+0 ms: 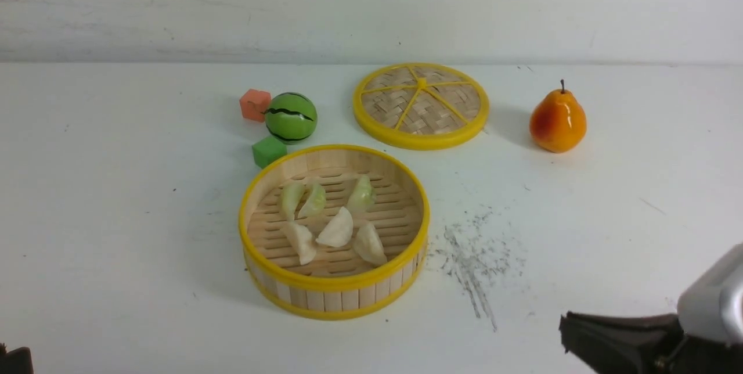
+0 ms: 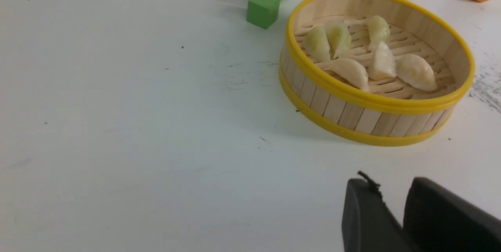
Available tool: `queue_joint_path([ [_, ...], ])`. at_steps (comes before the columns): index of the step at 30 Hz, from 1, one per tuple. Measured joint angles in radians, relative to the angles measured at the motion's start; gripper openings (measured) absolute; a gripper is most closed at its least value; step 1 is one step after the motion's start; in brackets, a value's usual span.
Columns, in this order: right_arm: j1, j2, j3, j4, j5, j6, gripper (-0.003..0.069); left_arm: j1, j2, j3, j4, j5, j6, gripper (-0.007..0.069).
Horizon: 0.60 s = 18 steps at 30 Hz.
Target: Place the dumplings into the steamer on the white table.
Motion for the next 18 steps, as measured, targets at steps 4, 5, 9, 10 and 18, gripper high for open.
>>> queue_joint_path([
  [4,-0.013,-0.026,0.052,-0.041,-0.006,-0.026,-0.001,0.0,0.0,0.0,0.0,0.0,0.0,0.0156],
  [5,-0.023,-0.047,0.061,-0.047,-0.009,-0.037,-0.001,0.0,0.0,0.0,0.0,-0.001,0.0,0.0156],
  [9,-0.121,-0.187,0.114,-0.047,-0.024,-0.122,-0.001,0.0,0.0,0.0,0.0,-0.002,0.0,0.0158],
  [10,-0.152,-0.24,0.13,-0.04,-0.026,-0.149,-0.001,0.0,0.0,0.0,0.0,-0.002,0.0,0.0158],
  [18,-0.515,-0.632,0.286,0.154,0.02,-0.392,-0.0008,0.0,0.0,0.0,0.0,-0.002,0.0,0.0165],
])
